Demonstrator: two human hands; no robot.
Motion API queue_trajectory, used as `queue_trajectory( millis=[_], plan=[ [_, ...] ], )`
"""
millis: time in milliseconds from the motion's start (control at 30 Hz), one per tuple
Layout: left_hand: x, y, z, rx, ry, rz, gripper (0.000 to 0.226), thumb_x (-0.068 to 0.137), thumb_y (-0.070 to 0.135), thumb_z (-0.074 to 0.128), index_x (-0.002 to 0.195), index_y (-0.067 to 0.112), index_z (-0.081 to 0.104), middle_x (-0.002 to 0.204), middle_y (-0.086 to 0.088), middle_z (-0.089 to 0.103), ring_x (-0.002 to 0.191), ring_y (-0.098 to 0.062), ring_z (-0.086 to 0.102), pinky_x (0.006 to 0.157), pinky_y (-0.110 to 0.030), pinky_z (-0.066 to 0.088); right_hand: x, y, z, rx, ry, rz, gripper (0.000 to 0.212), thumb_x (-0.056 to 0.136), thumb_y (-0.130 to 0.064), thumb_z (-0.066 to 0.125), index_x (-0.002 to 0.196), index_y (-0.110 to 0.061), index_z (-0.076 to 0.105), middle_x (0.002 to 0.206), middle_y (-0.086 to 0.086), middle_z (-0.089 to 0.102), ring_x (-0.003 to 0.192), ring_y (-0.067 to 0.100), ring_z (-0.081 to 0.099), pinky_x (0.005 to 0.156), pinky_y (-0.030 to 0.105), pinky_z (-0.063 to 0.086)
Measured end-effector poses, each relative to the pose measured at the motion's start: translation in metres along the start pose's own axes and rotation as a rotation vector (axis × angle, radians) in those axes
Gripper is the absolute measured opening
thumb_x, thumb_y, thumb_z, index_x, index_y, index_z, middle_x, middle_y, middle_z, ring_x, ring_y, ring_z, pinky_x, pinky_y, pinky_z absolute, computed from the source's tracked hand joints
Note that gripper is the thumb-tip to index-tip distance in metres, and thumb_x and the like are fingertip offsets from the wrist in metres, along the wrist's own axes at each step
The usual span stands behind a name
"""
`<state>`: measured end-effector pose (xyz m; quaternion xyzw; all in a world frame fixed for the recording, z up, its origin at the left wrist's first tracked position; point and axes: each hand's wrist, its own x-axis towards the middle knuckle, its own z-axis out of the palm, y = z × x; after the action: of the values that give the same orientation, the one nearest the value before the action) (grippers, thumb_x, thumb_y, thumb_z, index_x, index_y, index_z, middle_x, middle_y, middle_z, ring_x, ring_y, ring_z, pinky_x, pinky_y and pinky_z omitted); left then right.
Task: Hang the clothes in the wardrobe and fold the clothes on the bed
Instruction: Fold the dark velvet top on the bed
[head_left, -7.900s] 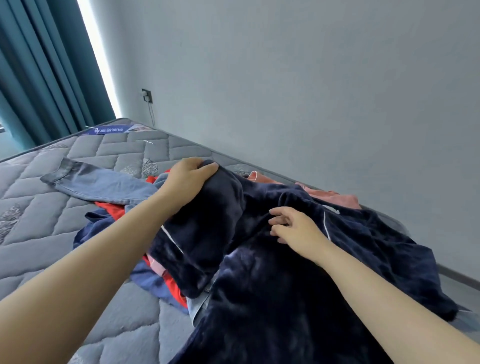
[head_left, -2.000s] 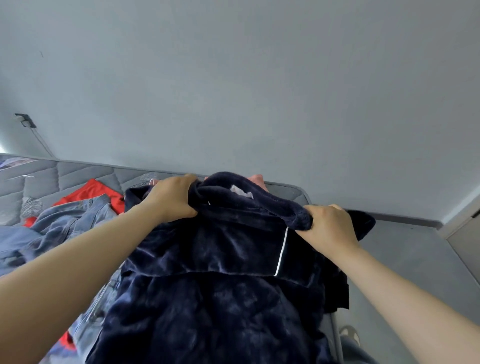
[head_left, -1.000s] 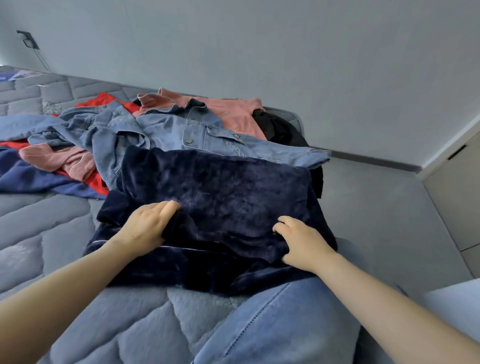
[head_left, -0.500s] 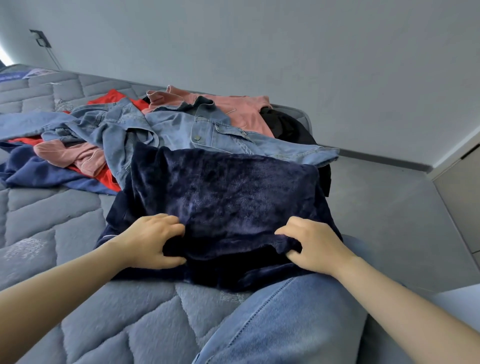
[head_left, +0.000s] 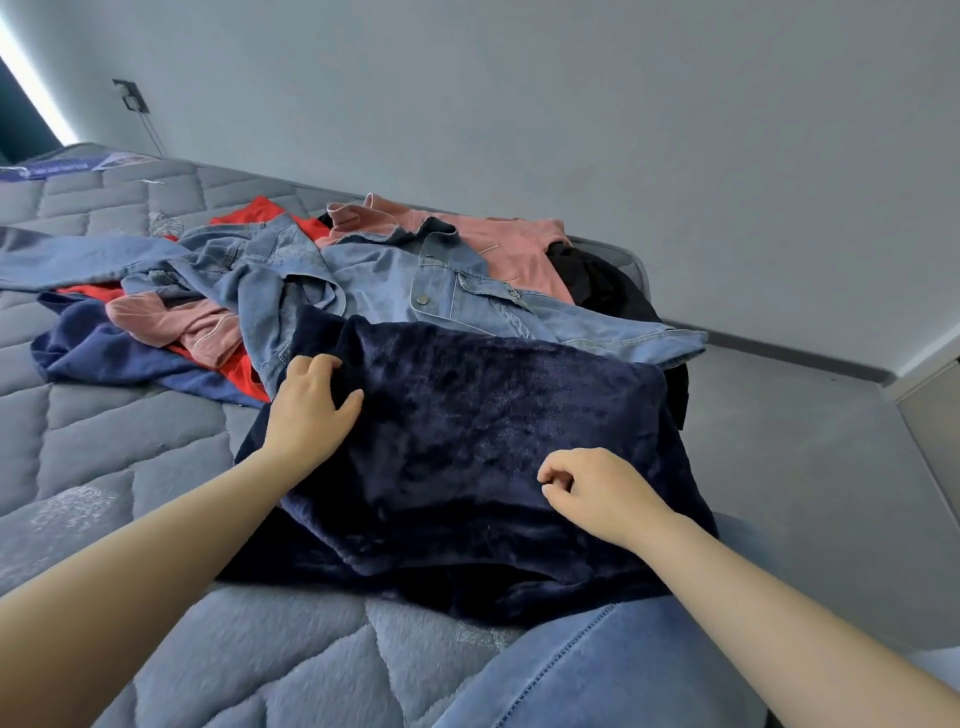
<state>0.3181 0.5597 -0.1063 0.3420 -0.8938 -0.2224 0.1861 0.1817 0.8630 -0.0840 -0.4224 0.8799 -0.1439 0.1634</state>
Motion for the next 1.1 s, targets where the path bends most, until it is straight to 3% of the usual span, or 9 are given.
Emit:
queue_trajectory(
  millis=[200, 333, 433, 533, 633, 700, 800, 1000, 1100],
  plan=[
    [0.052, -0.004, -0.006, -0.012, 0.152, -0.270, 0.059, 0.088, 0.040, 0.063, 0.126, -0.002, 0.048, 0.126, -0.024, 0.049, 0.119, -0.042, 0.045, 0.100, -0.046, 0.036, 0.061, -0.044, -0.019, 0.012, 0.055, -0.121, 0.023, 0.093, -0.025, 0.053, 0.115, -0.024, 0.062, 0.104, -0.010, 0.060, 0.087, 0.007, 0.055, 0.083, 0.030, 0.050],
    [0.083, -0.022, -0.011, -0.319, 0.008, -0.527, 0.043, 0.088, 0.049, 0.058, 0.078, 0.007, 0.057, 0.074, -0.009, 0.057, 0.079, -0.028, 0.056, 0.062, -0.033, 0.042, 0.103, -0.071, -0.022, -0.003, 0.081, -0.179, 0.036, 0.093, -0.025, 0.054, 0.129, -0.022, 0.054, 0.128, -0.005, 0.052, 0.114, 0.015, 0.050, 0.093, 0.031, 0.045],
    [0.103, -0.037, -0.016, -0.617, -0.085, -0.569, 0.039, 0.085, 0.043, 0.067, 0.068, 0.012, 0.052, 0.063, -0.004, 0.047, 0.060, -0.017, 0.047, 0.054, -0.025, 0.038, 0.130, -0.086, -0.018, -0.010, 0.078, -0.175, 0.050, 0.093, -0.027, 0.056, 0.141, -0.020, 0.043, 0.142, 0.000, 0.040, 0.131, 0.019, 0.037, 0.104, 0.035, 0.039],
    [0.121, -0.051, -0.024, -0.802, 0.189, -0.555, 0.044, 0.089, 0.031, 0.064, 0.056, 0.017, 0.038, 0.054, 0.001, 0.037, 0.050, -0.011, 0.035, 0.046, -0.023, 0.032, 0.153, -0.091, -0.008, -0.102, 0.051, -0.088, 0.068, 0.092, -0.042, 0.056, 0.151, -0.023, 0.026, 0.155, 0.004, 0.025, 0.145, 0.023, 0.018, 0.118, 0.051, 0.017],
    [0.124, -0.069, -0.022, -0.594, 0.285, -0.520, 0.043, 0.093, 0.028, 0.056, 0.057, 0.016, 0.035, 0.058, 0.000, 0.034, 0.061, -0.016, 0.035, 0.056, -0.030, 0.026, 0.168, -0.082, 0.003, -0.189, -0.015, 0.053, 0.083, 0.090, -0.061, 0.049, 0.154, -0.024, 0.010, 0.161, 0.004, 0.011, 0.149, 0.024, 0.001, 0.116, 0.058, -0.002],
    [0.120, -0.077, -0.013, -0.442, 0.152, -0.506, 0.043, 0.095, 0.034, 0.052, 0.060, 0.013, 0.041, 0.066, -0.007, 0.045, 0.071, -0.028, 0.047, 0.062, -0.030, 0.030, 0.174, -0.074, 0.011, -0.238, -0.049, 0.121, 0.090, 0.088, -0.069, 0.044, 0.155, -0.022, 0.006, 0.162, 0.005, 0.008, 0.150, 0.026, -0.001, 0.116, 0.059, -0.002],
    [0.113, -0.078, -0.003, -0.332, -0.057, -0.476, 0.049, 0.088, 0.057, 0.054, 0.083, 0.009, 0.057, 0.104, -0.016, 0.059, 0.101, -0.037, 0.056, 0.093, -0.041, 0.045, 0.179, -0.067, 0.018, -0.259, -0.049, 0.153, 0.095, 0.085, -0.074, 0.040, 0.155, -0.021, 0.003, 0.162, 0.008, 0.007, 0.149, 0.026, -0.001, 0.116, 0.059, -0.002],
    [0.077, -0.089, -0.018, -0.345, -0.154, -0.363, 0.052, 0.065, 0.068, 0.072, 0.077, 0.017, 0.067, 0.088, -0.005, 0.065, 0.082, -0.020, 0.064, 0.068, -0.031, 0.052, 0.175, -0.074, 0.032, -0.306, 0.057, 0.041, 0.083, 0.091, -0.070, 0.025, 0.154, -0.025, -0.003, 0.163, 0.006, -0.004, 0.150, 0.024, -0.008, 0.116, 0.057, -0.006],
    [0.051, -0.099, -0.017, -0.419, -0.245, -0.379, 0.041, 0.067, 0.061, 0.076, 0.075, 0.022, 0.068, 0.097, -0.011, 0.062, 0.087, -0.021, 0.063, 0.073, -0.029, 0.051, 0.176, -0.081, 0.034, -0.324, -0.025, 0.130, 0.076, 0.095, -0.064, 0.025, 0.155, -0.025, -0.003, 0.162, 0.009, -0.008, 0.149, 0.026, -0.009, 0.117, 0.057, -0.006]
  ],
)
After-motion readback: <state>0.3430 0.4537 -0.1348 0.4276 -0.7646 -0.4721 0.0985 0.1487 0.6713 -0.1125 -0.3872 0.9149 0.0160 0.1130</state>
